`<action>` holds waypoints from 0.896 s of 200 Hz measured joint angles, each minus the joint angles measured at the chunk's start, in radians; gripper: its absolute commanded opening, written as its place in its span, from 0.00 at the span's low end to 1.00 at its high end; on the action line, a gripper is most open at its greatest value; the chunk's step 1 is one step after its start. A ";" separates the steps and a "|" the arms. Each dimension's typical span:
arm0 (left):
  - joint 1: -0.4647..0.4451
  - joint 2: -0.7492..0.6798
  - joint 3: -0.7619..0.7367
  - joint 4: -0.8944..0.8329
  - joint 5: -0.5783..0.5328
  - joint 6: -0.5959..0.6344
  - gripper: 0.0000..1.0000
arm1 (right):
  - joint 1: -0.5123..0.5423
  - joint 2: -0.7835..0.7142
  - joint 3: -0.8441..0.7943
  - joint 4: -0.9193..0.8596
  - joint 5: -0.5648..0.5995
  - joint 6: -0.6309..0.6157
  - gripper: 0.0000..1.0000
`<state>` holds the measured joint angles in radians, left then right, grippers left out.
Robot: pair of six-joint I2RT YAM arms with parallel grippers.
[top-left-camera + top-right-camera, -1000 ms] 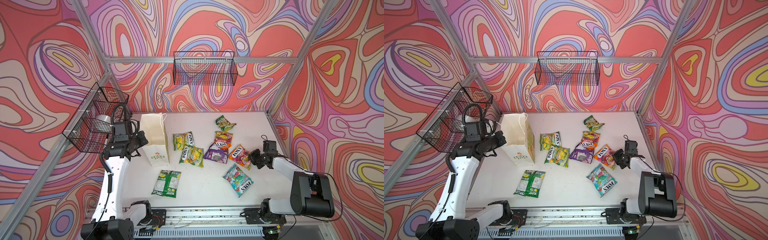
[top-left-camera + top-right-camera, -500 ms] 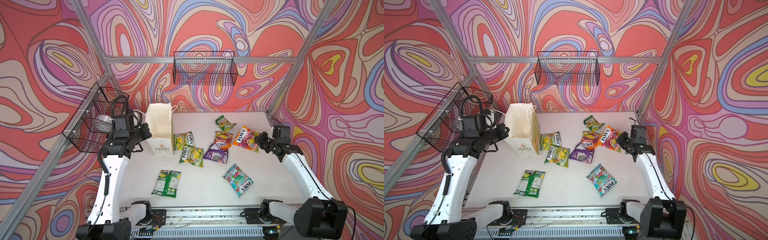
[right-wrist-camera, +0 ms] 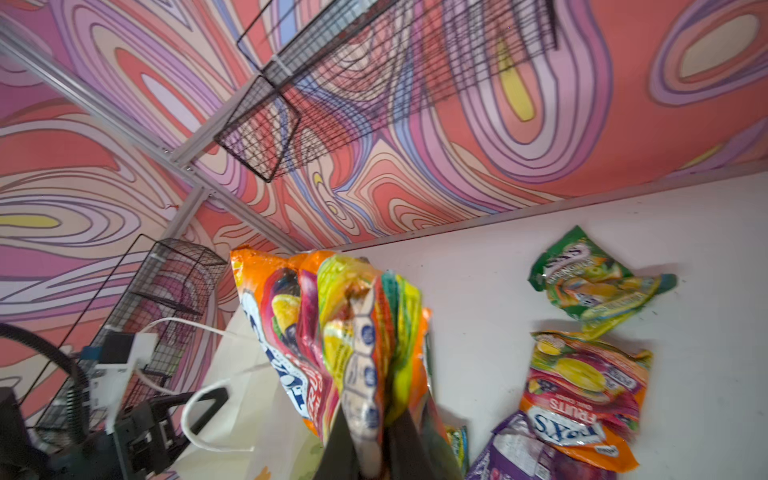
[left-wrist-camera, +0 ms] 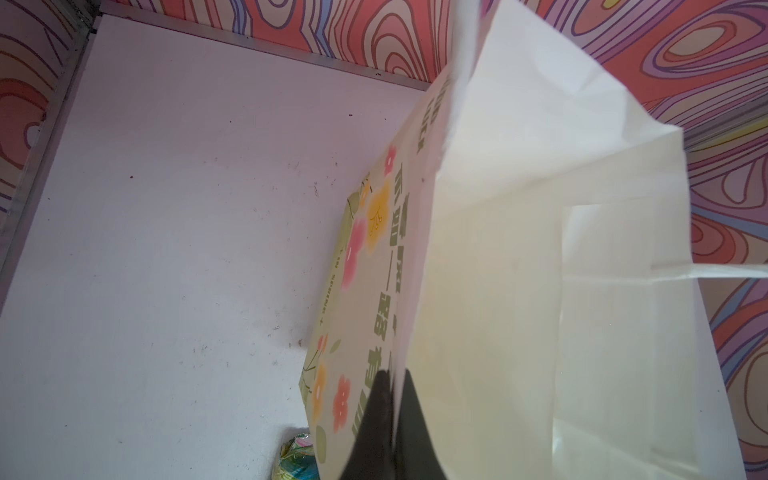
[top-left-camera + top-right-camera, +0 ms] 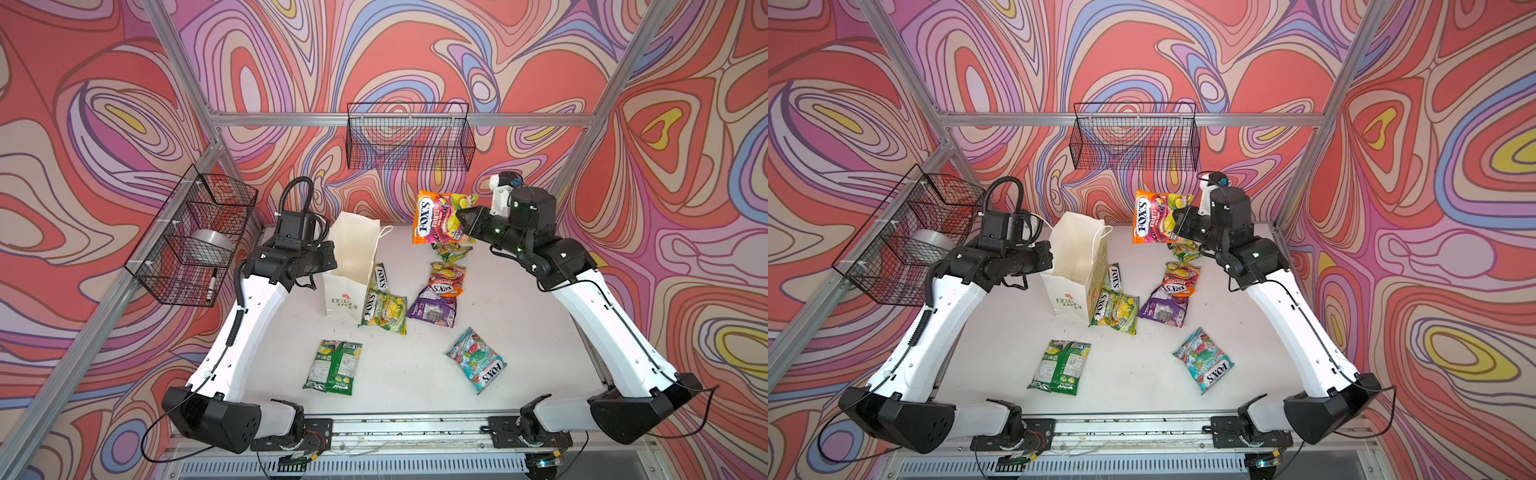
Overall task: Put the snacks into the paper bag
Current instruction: 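Lift the orange packet with the right gripper and carry it over the bag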
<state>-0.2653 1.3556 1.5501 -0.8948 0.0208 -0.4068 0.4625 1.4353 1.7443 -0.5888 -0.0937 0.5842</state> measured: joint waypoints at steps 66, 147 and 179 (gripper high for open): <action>-0.094 0.014 0.025 -0.035 -0.095 0.012 0.00 | 0.158 0.252 0.359 0.013 0.004 -0.018 0.00; -0.142 0.015 0.026 -0.041 -0.163 0.010 0.00 | 0.241 0.435 0.508 -0.007 0.056 -0.041 0.00; -0.142 0.015 0.026 -0.040 -0.182 0.010 0.00 | 0.249 0.435 0.410 -0.059 0.103 -0.049 0.00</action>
<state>-0.4072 1.3705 1.5764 -0.9352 -0.1612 -0.3969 0.7120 1.8698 2.1540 -0.6476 0.0090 0.5350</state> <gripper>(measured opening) 0.048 0.080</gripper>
